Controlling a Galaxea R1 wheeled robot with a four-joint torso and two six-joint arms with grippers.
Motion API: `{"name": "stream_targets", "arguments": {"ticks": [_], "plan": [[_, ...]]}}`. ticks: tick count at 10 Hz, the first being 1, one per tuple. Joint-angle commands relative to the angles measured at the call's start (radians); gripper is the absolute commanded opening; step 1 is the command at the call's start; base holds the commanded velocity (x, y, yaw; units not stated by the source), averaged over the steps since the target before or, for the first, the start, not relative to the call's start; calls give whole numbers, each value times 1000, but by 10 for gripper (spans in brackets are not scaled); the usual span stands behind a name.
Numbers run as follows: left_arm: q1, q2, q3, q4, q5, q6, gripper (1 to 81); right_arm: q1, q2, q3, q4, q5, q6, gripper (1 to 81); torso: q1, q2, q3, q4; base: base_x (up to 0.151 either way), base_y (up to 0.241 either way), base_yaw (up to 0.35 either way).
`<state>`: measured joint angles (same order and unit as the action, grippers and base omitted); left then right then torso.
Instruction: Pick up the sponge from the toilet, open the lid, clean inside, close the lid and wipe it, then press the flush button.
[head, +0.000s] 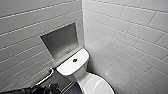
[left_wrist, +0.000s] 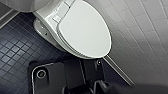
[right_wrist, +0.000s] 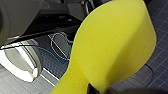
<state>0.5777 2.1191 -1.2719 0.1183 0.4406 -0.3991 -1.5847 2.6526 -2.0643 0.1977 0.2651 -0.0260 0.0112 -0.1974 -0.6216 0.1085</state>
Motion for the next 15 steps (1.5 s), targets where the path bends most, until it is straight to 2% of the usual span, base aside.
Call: {"name": "stream_targets", "arguments": {"ticks": [1,5,6,7,10,13,15], "plan": [[317,-68,19,222,-247,2,10,-22,8,-19,-7,-79,-3,10,0,0,96,0,0,0,0],[599,194,-300,325,-275,6,10,-24,28,-46,-7,-79,-3,10,-1,-1,224,0,0,0,0],[653,254,-386,350,-290,6,10,-22,31,-49,-7,-79,-3,10,-2,-1,243,0,0,0,0],[696,306,-475,359,-325,6,10,-21,32,-56,-7,-79,-3,10,-3,-1,200,0,0,0,0],[788,430,-693,362,-410,6,10,-27,49,-91,-4,-78,-3,10,-4,-3,231,0,0,0,0],[865,574,-932,371,-491,6,10,-27,133,-211,-7,-78,-5,10,-4,-3,230,0,0,0,0],[897,665,-1046,371,-505,6,10,-28,186,-310,2,-79,-3,10,-5,-4,230,0,0,0,0]]}}
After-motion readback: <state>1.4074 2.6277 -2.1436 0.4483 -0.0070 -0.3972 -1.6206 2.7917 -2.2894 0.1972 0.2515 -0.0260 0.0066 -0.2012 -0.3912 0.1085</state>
